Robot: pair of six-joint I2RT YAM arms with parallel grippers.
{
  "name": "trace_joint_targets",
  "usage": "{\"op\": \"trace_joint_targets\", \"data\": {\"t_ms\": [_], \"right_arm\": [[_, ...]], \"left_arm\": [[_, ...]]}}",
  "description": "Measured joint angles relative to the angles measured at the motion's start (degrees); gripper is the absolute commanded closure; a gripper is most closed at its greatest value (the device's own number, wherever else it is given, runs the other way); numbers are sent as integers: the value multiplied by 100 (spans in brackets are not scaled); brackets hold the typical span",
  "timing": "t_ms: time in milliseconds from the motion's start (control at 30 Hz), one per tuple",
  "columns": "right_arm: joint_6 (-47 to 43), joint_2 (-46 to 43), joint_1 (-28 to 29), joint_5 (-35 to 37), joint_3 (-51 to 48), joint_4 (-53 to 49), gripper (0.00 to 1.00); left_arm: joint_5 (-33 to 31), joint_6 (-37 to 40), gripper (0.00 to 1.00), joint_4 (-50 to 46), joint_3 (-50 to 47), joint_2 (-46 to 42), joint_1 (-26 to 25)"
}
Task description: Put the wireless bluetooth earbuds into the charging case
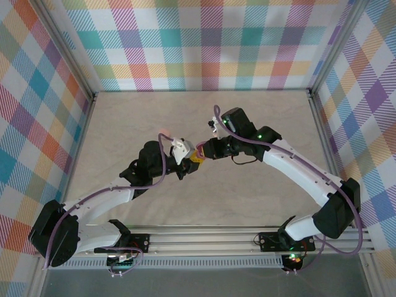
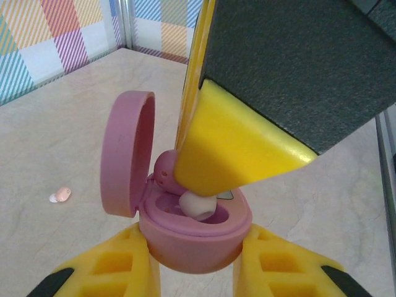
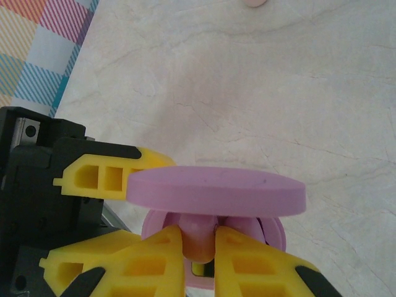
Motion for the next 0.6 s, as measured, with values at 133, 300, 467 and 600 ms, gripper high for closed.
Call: {"op": "trace_joint_targets", "data": {"t_ms": [133,300,467,600], "right_arm": [[-101,0,66,52,31,-66,84],[-195,11,199,92,55,-107,82],[-315,122,243,114,146,-153,78],[-398,127,254,114,149,-170,73]], "left_arm": [[2,2,99,-33,11,0,-2],[0,0,99,-96,13,0,-2],[-15,-33,99,-107,13,0,-2],[-22,-87,99,-105,13,0,-2]]}}
